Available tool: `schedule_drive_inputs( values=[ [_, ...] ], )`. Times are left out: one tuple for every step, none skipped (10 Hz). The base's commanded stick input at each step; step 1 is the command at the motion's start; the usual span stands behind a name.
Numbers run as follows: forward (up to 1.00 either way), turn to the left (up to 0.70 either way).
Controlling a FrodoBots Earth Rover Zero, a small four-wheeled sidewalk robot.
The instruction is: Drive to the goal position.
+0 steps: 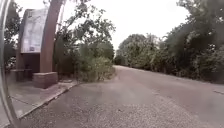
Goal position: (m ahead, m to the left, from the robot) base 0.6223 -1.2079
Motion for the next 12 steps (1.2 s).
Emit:
schedule_drive_inputs(
  values=[
    [0.04, 0.00],
    [0.04, 0.00],
    [0.04, 0.00],
    [0.04, 0.00],
    [0.04, 0.00],
    [0.04, 0.00],
    [0.04, 0.00],
    [0.04, 0.00],
    [0.04, 0.00],
    [0.04, 0.00],
    [0.04, 0.00],
    [0.04, 0.00]
  ],
)
